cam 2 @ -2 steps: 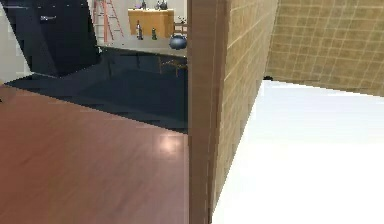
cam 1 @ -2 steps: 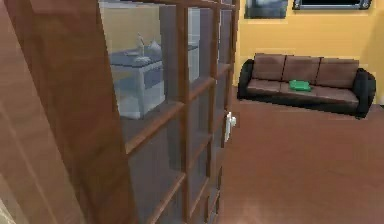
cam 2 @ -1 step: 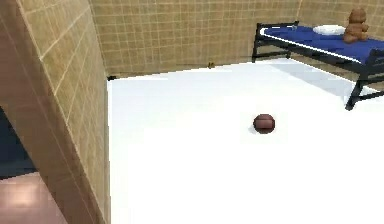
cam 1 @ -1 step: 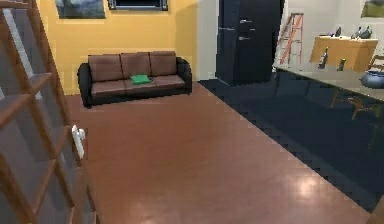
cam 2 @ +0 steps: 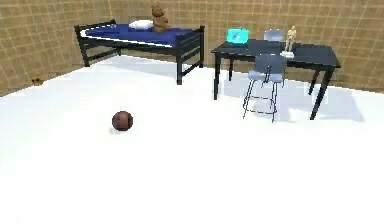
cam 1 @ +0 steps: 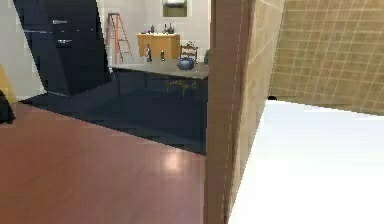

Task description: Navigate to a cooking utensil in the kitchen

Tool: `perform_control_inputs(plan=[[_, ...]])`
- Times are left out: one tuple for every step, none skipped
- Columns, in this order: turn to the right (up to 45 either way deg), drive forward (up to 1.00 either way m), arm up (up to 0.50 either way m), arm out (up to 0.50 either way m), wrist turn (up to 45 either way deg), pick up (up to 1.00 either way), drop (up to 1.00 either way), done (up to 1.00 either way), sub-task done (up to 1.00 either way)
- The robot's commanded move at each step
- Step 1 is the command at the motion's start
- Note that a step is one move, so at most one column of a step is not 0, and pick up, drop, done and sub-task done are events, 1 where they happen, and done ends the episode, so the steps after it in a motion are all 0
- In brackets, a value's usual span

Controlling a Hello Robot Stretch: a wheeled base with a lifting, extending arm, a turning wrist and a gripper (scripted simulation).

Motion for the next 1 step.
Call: perform_control_inputs(plan=[[45.0, 0.0, 0.0, 0.0, 0.0, 0.0, 0.0, 0.0, 0.0]])
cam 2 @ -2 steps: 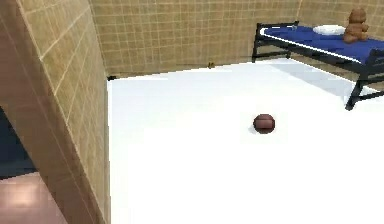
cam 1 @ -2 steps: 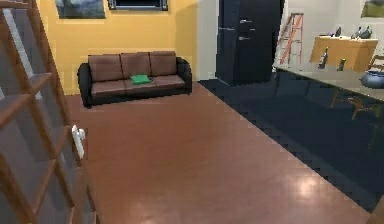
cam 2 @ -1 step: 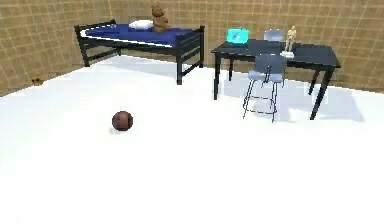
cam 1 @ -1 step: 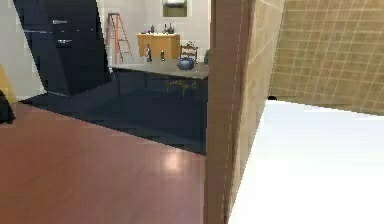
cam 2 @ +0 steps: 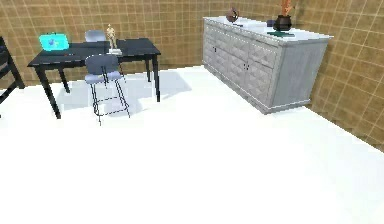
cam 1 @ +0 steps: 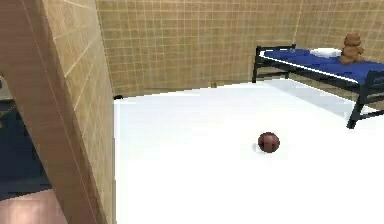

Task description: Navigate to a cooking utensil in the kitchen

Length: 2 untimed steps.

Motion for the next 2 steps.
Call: perform_control_inputs(plan=[[24.0, 0.0, 0.0, 0.0, 0.0, 0.0, 0.0, 0.0, 0.0], [0.0, 0.05, 0.0, 0.0, 0.0, 0.0, 0.0, 0.0, 0.0]])
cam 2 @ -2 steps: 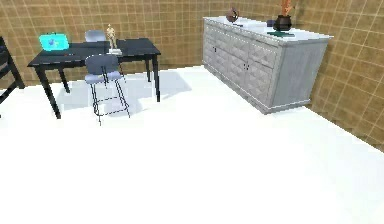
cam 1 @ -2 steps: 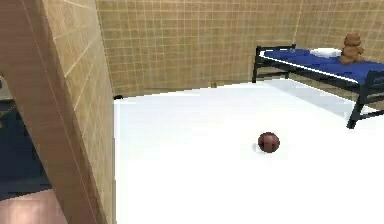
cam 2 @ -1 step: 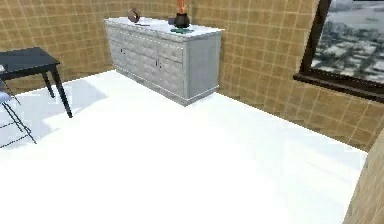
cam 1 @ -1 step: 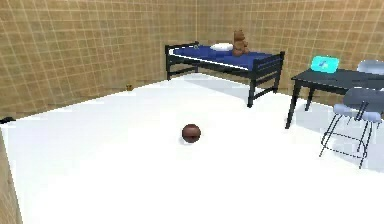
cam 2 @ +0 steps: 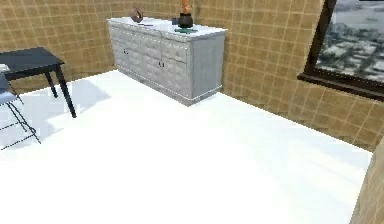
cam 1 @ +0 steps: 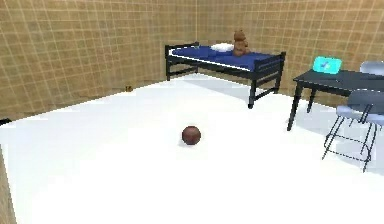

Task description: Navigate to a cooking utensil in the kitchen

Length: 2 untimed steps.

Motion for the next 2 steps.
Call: perform_control_inputs(plan=[[-21.0, 0.0, 0.0, 0.0, 0.0, 0.0, 0.0, 0.0, 0.0], [0.0, 0.25, 0.0, 0.0, 0.0, 0.0, 0.0, 0.0, 0.0]])
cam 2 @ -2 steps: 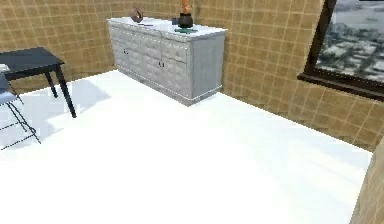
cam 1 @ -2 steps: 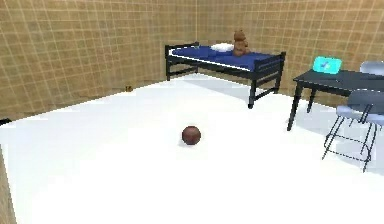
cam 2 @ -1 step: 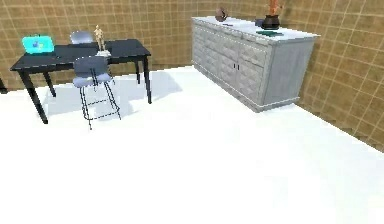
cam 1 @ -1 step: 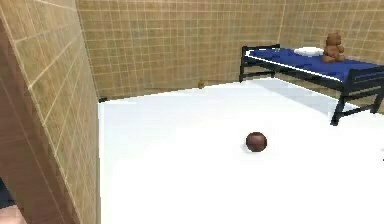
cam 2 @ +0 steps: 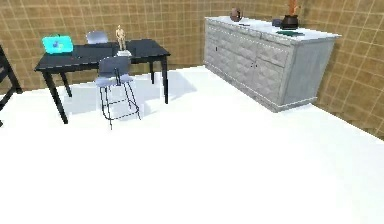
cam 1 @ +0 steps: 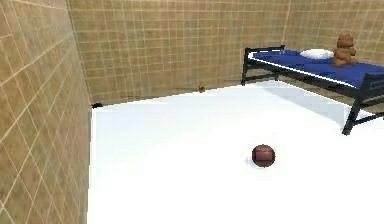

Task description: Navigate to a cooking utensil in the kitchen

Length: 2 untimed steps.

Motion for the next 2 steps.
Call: perform_control_inputs(plan=[[-45.0, 0.0, 0.0, 0.0, 0.0, 0.0, 0.0, 0.0, 0.0], [-45.0, 0.0, 0.0, 0.0, 0.0, 0.0, 0.0, 0.0, 0.0]])
